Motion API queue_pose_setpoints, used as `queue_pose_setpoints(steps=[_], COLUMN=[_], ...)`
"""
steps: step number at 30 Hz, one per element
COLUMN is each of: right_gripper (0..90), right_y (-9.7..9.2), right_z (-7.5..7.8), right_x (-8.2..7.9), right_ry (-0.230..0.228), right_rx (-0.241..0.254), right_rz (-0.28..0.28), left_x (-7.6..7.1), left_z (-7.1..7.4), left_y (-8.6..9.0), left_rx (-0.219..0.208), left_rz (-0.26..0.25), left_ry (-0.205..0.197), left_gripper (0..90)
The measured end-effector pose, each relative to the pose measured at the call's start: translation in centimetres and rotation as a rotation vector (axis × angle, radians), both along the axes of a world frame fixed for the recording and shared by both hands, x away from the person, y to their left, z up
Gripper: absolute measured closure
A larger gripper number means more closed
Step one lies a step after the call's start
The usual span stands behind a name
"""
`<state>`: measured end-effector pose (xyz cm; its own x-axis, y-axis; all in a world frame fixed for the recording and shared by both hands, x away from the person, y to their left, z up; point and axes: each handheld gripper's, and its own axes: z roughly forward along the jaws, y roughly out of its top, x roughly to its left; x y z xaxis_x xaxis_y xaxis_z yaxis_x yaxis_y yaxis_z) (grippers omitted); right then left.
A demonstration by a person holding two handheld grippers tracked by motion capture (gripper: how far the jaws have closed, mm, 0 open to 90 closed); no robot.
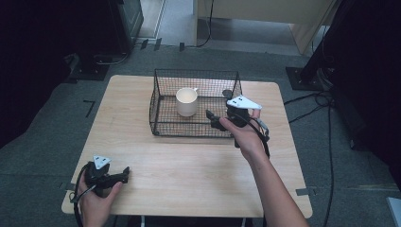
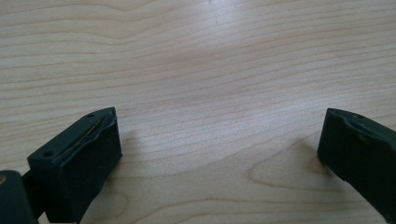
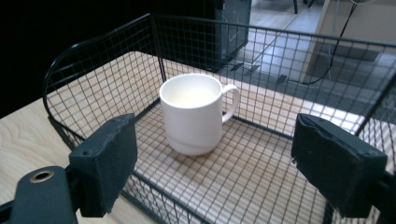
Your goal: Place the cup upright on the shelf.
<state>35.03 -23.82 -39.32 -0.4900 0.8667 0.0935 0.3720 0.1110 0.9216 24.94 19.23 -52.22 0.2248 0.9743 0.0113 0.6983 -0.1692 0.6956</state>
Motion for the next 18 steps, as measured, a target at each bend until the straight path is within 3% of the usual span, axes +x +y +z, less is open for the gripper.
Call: queue_pose_setpoints(steps=[18], right_gripper=[11.8], right_y=[-1.9], right_z=[-2.6], right_x=[-4.5], right_ry=[0.018], right_rx=[0.003], right_rz=[0.029], left_x=[0.0], left_z=[0.0], left_y=[0.0], left_rx=[-0.001], left_rz=[0.001], left_ry=[-0.002], left_gripper=[0.0])
